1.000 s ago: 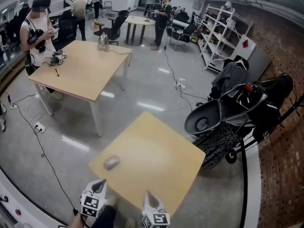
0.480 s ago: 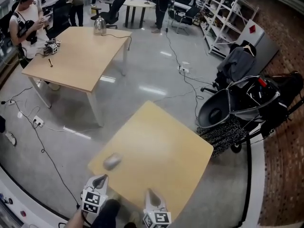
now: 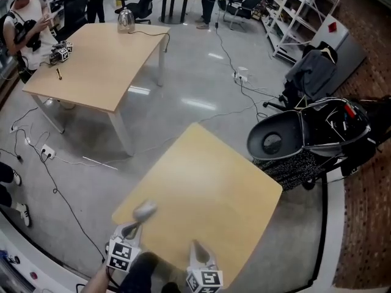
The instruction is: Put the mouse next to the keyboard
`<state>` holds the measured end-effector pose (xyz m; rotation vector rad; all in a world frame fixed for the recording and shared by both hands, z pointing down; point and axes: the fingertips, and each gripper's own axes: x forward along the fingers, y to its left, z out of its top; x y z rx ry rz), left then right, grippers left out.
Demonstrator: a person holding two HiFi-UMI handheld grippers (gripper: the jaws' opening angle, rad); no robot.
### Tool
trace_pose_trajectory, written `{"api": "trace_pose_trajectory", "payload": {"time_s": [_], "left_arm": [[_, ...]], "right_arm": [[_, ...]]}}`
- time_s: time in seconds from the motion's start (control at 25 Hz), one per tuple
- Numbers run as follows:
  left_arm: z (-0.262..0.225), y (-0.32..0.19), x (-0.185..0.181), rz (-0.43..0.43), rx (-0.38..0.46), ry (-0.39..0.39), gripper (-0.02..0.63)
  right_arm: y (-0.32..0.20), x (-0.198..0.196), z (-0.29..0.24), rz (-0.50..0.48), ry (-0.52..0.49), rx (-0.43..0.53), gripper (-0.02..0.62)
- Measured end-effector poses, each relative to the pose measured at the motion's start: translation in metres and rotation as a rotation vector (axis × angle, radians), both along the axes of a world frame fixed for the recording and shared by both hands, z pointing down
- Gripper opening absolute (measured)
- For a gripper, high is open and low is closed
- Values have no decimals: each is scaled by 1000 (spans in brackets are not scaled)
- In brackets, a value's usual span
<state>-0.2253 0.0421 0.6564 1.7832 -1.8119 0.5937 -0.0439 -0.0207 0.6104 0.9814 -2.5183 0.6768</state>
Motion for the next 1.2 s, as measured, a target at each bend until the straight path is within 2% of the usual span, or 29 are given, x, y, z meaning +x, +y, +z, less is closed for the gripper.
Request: {"api": "trace_pose_trajectory", "payload": {"time_s": [0.08,0.24,0.6,1.04,1.2], "left_arm": [[7,-4,-1,7,-16,1,14],[16,-15,-3,21,-34,-3,119],[40,-29,-6,75,-94,5,263],[65,-38,-7,165,-179,1,359],[74,-38,-5,184,-199,-1,373]], "right_arm": [[-3,0,4,0,6,-8,14],[-13,2,10,-3,27,-18,14],[-26,2,22,10,51,-32,14],[-34,-4,30,33,60,-39,14],[-34,-4,33,42,59,-39,14]]}}
